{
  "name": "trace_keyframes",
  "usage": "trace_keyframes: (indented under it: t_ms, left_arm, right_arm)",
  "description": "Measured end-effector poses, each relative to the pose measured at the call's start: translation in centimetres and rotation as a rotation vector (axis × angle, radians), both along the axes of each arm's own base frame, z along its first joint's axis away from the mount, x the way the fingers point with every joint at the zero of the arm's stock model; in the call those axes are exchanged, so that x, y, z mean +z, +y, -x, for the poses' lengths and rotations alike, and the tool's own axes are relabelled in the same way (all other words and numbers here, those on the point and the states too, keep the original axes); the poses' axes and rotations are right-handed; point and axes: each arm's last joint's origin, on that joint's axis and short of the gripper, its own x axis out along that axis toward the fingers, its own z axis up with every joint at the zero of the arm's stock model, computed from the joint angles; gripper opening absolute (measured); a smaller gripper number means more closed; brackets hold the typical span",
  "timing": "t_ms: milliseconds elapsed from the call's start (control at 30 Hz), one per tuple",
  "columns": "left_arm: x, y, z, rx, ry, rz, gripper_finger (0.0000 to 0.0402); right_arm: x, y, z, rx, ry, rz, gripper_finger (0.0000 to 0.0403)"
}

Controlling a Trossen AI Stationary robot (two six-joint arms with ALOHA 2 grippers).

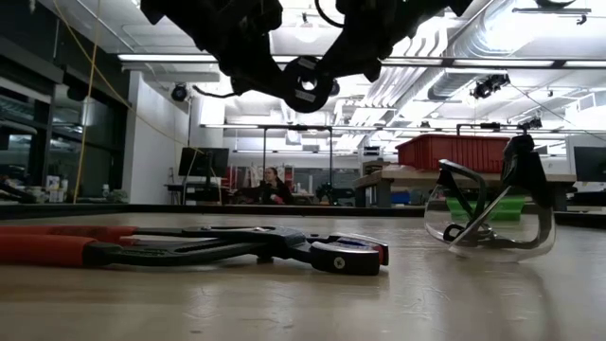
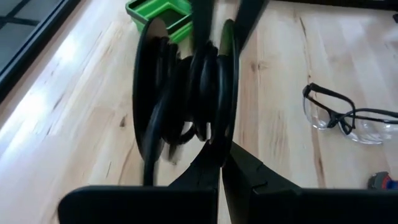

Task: Coil cords
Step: Coil the black wire onto the black spool

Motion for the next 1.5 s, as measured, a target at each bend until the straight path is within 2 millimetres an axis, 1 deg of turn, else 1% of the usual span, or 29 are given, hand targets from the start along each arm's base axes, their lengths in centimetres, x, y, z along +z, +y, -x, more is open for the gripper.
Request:
trace_keyframes:
  t_ms: [33, 67, 100, 267, 400, 533, 633, 700, 767, 833, 900, 967, 1067, 1167, 1233, 1300, 1433, 1500]
  left_arm:
    - [0.0, 0.0, 0.0, 0.006, -0.001, 0.007, 0.0000]
    - [0.0, 0.0, 0.0, 0.011, -0.002, 0.012, 0.0000]
    - [0.0, 0.0, 0.0, 0.015, -0.002, 0.014, 0.0000]
    - [-0.1, 0.0, 0.1, 0.040, 0.004, 0.056, 0.0002]
    - [-0.2, -0.1, 0.6, 0.035, 0.070, 0.147, 0.0019]
    - [-1.3, -0.6, 2.0, 0.032, 0.246, 0.247, 0.0048]
    - [-1.5, -1.3, 3.2, 0.027, 0.344, 0.261, 0.0068]
    - [-1.8, -1.8, 3.9, 0.018, 0.370, 0.263, 0.0078]
    - [-2.2, -2.4, 4.8, 0.030, 0.381, 0.273, 0.0085]
    - [-2.5, -2.9, 5.8, 0.065, 0.343, 0.283, 0.0089]
    - [-3.2, -3.5, 7.4, 0.116, 0.311, 0.297, 0.0092]
    - [-4.2, -3.9, 9.1, 0.182, 0.286, 0.320, 0.0092]
    - [-5.5, -4.2, 11.4, 0.272, 0.241, 0.363, 0.0093]
    - [-5.9, -4.3, 12.7, 0.313, 0.209, 0.394, 0.0093]
    - [-5.6, -4.2, 12.9, 0.323, 0.178, 0.389, 0.0093]
    - [-5.3, -4.2, 12.8, 0.304, 0.142, 0.364, 0.0093]
    - [-4.9, -4.1, 12.2, 0.236, 0.090, 0.308, 0.0093]
    - [-4.9, -4.0, 12.2, 0.220, 0.093, 0.298, 0.0093]
  right_arm:
    - [0.0, 0.0, 0.0, 0.003, -0.001, -0.004, 0.0035]
    - [0.0, 0.0, 0.0, 0.003, -0.001, -0.012, 0.0019]
    - [0.0, 0.1, 0.0, -0.002, 0.000, -0.024, 0.0012]
    - [-0.1, 0.1, 0.0, -0.033, 0.006, -0.082, 0.0003]
    - [-0.2, 0.2, 0.3, -0.028, 0.036, -0.112, 0.0001]
    - [-0.3, -0.3, 1.3, -0.041, 0.110, -0.111, 0.0000]
    - [-1.0, -0.7, 2.0, -0.065, 0.215, -0.101, 0.0000]
    - [-1.1, -1.0, 2.5, -0.068, 0.252, -0.089, 0.0000]
    - [-1.2, -1.3, 2.9, -0.076, 0.292, -0.090, 0.0000]
    - [-1.6, -1.6, 3.4, -0.066, 0.347, -0.095, 0.0000]
    - [-1.7, -1.9, 3.6, -0.051, 0.369, -0.117, 0.0000]
    - [-1.9, -2.2, 3.7, -0.011, 0.362, -0.176, 0.0000]
    - [-2.9, -2.6, 3.4, 0.021, 0.283, -0.314, 0.0000]
    - [-4.4, -3.0, 2.8, -0.005, 0.157, -0.457, 0.0000]
    - [-5.8, -3.5, 2.2, -0.040, 0.082, -0.540, 0.0000]
    - [-7.5, -3.9, 1.5, -0.067, 0.046, -0.640, 0.0000]
    - [-11.1, -4.2, -0.3, -0.078, 0.047, -0.836, 0.0000]
    - [-12.2, -4.3, -1.2, -0.061, 0.043, -0.906, 0.0000]
